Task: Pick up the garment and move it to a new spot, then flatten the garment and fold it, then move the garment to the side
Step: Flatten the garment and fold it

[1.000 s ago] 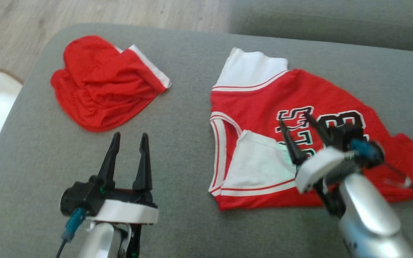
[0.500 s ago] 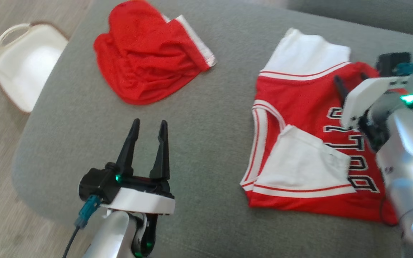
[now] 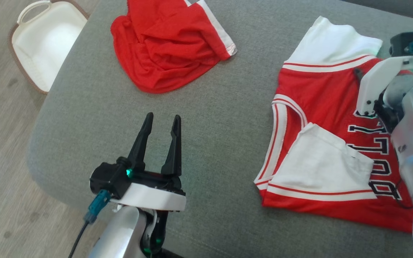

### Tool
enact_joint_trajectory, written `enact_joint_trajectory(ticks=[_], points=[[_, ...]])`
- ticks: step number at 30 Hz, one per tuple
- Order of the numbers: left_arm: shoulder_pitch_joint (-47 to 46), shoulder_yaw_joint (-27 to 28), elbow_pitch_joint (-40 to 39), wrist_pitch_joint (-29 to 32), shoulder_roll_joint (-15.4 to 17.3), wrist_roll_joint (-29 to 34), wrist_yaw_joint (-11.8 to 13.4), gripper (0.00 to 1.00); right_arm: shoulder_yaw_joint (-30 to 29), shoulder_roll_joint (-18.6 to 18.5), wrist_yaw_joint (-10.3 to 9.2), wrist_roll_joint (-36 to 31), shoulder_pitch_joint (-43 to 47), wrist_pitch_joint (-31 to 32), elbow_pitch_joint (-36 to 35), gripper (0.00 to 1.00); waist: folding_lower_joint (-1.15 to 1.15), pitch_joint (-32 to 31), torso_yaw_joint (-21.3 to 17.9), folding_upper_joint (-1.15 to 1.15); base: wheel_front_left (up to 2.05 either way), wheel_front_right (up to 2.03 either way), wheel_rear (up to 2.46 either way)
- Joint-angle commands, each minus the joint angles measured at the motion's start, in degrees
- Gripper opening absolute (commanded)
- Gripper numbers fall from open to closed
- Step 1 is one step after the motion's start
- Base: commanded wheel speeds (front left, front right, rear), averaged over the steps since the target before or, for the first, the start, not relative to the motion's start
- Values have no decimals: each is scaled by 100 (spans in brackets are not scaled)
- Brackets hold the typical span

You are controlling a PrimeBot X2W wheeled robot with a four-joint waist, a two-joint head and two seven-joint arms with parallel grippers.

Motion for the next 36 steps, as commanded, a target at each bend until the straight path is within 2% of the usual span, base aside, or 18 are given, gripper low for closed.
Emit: enact_joint_trajectory(ticks=[1, 5, 10, 15, 18, 20, 29, 33, 35, 36], points=[[-175, 140, -215, -29, 52, -23, 23, 100, 134, 51, -4, -55, -28, 65, 3, 0, 0, 23, 25, 0, 0, 0, 0], [-195, 89, -239, -29, 52, -62, 39, 100, 79, -94, -4, -88, -262, -167, -15, 0, 0, 97, 69, 0, 0, 0, 0], [-256, 36, -254, -29, 52, -111, 31, 100, -360, -419, -4, -261, -719, -619, -118, 0, 0, 195, 150, 0, 0, 0, 0], [-293, -78, -273, -29, 52, -193, 44, 100, -972, -659, -4, -754, -1140, -1063, -260, 0, 0, 261, 269, 0, 0, 0, 0], [-294, -131, -268, -29, 52, -233, 55, 100, -1261, -659, -4, -1097, -1263, -1179, -250, 0, 0, 278, 326, 0, 0, 0, 0], [-295, -137, -259, -29, 52, -249, 68, 100, -1399, -657, -4, -1336, -1264, -1122, -185, 100, 0, 275, 341, 0, 0, 0, 0], [-315, 18, -222, -29, 52, -135, 98, 100, -1792, -296, -4, -1671, -987, -1380, 56, 100, 0, 48, 118, 0, 0, 0, 0], [-290, 244, -218, -29, 52, -3, 88, 100, -1580, 101, -4, -1566, -820, -2008, 224, 100, 0, -219, -172, 0, 0, 0, 0], [-251, 402, -225, -29, 52, 43, 80, 100, -1353, 317, -4, -1440, -733, -2440, 299, 100, 0, -375, -349, 0, 0, 0, 0], [-206, 561, -239, -29, 52, 104, 70, 100, -1061, 488, -4, -1313, -623, -2812, 348, 100, 0, -527, -535, 0, 0, 0, 0]])
